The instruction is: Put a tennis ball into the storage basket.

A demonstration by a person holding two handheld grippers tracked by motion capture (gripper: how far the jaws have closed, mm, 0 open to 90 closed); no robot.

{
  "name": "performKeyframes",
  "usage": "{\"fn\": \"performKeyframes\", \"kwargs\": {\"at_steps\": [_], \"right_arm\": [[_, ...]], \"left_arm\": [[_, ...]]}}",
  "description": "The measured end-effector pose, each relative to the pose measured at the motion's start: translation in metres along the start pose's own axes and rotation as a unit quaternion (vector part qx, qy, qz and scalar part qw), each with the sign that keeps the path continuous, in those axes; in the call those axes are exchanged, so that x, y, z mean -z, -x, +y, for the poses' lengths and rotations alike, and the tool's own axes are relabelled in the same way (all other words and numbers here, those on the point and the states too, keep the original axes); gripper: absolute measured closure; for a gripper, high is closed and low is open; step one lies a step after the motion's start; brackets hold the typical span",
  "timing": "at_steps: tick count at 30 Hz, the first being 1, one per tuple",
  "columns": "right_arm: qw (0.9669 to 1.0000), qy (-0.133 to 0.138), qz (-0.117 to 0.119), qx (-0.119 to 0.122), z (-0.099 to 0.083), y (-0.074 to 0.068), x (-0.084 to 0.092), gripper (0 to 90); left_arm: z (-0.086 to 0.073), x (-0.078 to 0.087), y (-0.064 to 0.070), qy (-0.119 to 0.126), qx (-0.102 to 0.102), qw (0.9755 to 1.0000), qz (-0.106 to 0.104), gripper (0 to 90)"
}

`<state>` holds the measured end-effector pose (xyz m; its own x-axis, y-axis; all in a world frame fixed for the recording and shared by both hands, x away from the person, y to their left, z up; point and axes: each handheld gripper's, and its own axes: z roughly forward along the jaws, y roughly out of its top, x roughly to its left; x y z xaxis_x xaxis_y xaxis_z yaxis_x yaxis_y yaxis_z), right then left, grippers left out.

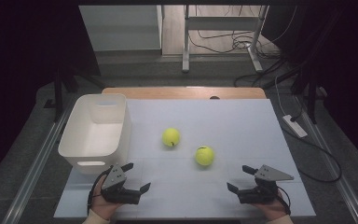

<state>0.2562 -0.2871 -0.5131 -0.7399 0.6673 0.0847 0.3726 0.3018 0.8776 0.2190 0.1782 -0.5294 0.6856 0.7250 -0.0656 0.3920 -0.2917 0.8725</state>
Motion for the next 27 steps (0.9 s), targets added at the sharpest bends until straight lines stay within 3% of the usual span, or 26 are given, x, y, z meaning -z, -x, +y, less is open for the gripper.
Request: {"fn": "performKeyframes", "kwargs": {"at_steps": [20, 27], "right_arm": [[1.0, 0.002, 0.002, -0.002, 0.002, 0.002, -0.003, 7.7], [1.0, 0.01, 0.002, 0.001, 0.005, 0.0, -0.002, 7.8]], "left_arm": [[0.011, 0.001, 0.002, -0.001, 0.005, 1.0, 0.004, 5.4], [0.023, -0.001, 0.005, 0.003, 0.01, 0.9999, 0.001, 5.5]]}}
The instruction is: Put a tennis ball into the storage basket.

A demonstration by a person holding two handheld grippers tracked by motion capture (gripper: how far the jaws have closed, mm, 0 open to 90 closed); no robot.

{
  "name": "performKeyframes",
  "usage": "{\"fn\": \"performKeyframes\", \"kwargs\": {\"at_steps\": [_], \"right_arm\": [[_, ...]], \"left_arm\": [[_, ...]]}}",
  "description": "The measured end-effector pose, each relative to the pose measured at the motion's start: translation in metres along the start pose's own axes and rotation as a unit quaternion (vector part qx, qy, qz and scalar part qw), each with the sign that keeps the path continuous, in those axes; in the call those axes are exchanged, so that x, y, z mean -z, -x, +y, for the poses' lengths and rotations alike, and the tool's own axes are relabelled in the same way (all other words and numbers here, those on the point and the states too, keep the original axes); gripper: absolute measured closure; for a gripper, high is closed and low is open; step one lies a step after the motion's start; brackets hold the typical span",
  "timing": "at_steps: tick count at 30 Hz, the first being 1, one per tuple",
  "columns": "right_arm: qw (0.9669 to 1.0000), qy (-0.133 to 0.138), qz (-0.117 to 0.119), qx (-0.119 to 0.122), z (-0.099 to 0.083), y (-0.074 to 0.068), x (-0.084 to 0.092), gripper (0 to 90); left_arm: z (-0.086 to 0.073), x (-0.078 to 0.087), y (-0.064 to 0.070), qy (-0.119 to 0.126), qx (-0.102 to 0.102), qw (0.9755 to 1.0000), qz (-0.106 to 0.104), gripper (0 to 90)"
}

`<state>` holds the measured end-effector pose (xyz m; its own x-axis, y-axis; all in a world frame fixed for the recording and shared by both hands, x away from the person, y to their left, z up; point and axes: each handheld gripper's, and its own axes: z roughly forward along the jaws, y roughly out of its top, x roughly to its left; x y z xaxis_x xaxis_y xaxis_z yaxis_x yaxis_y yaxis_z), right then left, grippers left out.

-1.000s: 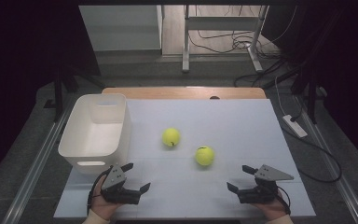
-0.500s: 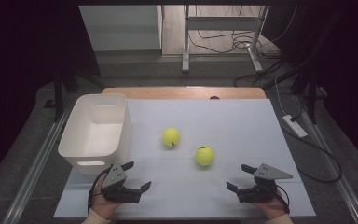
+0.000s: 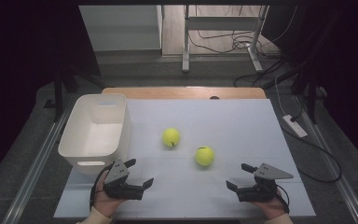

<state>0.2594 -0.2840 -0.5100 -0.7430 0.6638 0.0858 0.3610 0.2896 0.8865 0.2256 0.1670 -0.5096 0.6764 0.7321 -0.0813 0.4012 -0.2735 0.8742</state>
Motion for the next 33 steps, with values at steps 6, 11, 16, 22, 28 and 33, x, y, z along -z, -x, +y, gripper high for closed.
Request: {"fn": "performKeyframes", "kwargs": {"at_steps": [6, 11, 16, 22, 28, 33], "right_arm": [[1.0, 0.002, 0.002, 0.001, 0.0, 0.001, 0.001, 8.0], [1.0, 0.002, 0.004, -0.001, 0.0, 0.002, 0.0, 8.2], [1.0, 0.0, 0.004, 0.002, 0.0, 0.003, -0.002, 8.2], [1.0, 0.001, 0.002, 0.0, 0.001, 0.003, -0.002, 8.3], [1.0, 0.001, 0.003, -0.001, 0.0, 0.003, -0.002, 8.4], [1.0, 0.0, 0.003, -0.002, 0.0, 0.004, -0.002, 8.4]], "left_arm": [[0.01, -0.002, 0.002, 0.0, -0.003, 1.0, 0.004, 5.7], [0.013, -0.005, 0.001, -0.006, -0.001, 1.0, 0.001, 6.0], [0.019, -0.009, 0.0, -0.012, 0.0, 0.9999, -0.001, 6.0], [0.026, -0.009, 0.0, -0.013, 0.002, 0.9999, 0.0, 6.2], [0.03, -0.012, 0.0, -0.019, 0.0, 0.9998, -0.007, 6.3], [0.034, -0.016, 0.001, -0.026, -0.001, 0.9996, -0.007, 6.3]]}}
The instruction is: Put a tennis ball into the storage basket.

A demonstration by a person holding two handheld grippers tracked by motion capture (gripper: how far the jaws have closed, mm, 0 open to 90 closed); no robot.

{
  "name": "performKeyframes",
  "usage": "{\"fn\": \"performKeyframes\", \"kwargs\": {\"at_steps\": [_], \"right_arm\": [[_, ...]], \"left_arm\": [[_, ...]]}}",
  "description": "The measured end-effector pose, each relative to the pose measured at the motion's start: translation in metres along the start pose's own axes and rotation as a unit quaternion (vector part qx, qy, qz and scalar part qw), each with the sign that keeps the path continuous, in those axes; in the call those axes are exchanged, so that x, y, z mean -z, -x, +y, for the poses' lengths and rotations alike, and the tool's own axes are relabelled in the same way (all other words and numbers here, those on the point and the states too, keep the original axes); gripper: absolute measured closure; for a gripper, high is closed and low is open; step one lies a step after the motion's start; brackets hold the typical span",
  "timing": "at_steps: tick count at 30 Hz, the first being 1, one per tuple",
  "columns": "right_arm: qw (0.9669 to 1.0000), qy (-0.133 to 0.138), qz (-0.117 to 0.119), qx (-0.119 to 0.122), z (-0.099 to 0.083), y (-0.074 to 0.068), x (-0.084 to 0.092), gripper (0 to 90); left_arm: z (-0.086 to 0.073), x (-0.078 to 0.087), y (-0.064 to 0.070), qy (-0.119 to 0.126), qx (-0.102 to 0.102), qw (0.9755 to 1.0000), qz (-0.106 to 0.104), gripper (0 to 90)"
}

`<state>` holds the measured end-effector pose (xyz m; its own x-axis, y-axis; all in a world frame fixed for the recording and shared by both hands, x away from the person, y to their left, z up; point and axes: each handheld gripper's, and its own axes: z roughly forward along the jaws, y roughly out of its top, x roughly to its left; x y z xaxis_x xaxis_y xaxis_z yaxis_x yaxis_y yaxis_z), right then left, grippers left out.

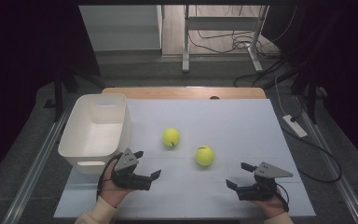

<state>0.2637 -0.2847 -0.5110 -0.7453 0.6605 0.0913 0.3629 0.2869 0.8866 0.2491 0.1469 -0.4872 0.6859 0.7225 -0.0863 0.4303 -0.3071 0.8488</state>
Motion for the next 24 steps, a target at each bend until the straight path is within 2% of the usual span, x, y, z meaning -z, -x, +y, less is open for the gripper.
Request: {"fn": "performKeyframes", "kwargs": {"at_steps": [24], "right_arm": [[1.0, -0.004, 0.0, 0.001, 0.0, 0.0, -0.001, 8.6]], "left_arm": [[0.017, -0.009, 0.001, 0.0, 0.004, 1.0, -0.002, 6.9]]}}
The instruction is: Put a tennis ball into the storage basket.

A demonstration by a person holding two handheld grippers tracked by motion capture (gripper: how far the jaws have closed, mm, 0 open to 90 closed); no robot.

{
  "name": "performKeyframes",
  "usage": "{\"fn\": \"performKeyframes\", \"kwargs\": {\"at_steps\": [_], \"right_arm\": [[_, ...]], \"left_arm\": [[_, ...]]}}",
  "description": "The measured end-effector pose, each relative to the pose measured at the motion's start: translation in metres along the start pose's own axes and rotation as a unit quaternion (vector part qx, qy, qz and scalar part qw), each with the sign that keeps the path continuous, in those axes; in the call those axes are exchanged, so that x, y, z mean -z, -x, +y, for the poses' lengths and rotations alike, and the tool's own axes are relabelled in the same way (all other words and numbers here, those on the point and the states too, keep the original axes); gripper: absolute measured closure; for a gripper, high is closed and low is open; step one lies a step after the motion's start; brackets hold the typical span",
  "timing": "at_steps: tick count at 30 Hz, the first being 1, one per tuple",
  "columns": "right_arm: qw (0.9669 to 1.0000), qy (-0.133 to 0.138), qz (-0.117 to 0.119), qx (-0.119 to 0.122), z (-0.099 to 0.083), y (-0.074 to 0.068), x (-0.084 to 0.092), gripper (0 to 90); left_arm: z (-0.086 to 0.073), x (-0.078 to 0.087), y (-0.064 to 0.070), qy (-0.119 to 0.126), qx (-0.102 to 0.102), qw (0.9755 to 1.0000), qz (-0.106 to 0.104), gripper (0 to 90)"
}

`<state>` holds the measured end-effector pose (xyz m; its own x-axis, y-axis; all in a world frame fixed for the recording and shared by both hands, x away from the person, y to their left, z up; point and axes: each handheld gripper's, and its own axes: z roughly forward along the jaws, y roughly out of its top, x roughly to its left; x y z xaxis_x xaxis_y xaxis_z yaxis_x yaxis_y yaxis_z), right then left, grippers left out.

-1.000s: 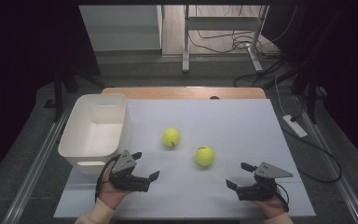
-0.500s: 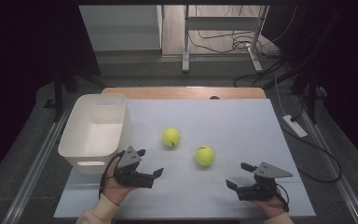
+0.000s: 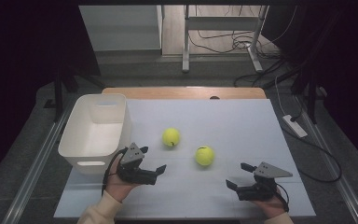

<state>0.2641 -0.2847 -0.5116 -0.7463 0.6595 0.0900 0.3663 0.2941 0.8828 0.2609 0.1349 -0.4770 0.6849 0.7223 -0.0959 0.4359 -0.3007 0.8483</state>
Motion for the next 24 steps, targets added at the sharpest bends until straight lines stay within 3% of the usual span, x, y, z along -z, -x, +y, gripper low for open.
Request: {"fn": "performKeyframes", "kwargs": {"at_steps": [24], "right_arm": [[1.0, -0.002, 0.002, 0.003, 0.0, 0.0, 0.0, 9.0]], "left_arm": [[0.02, -0.014, -0.001, -0.009, -0.005, 0.9999, -0.01, 6.5]]}}
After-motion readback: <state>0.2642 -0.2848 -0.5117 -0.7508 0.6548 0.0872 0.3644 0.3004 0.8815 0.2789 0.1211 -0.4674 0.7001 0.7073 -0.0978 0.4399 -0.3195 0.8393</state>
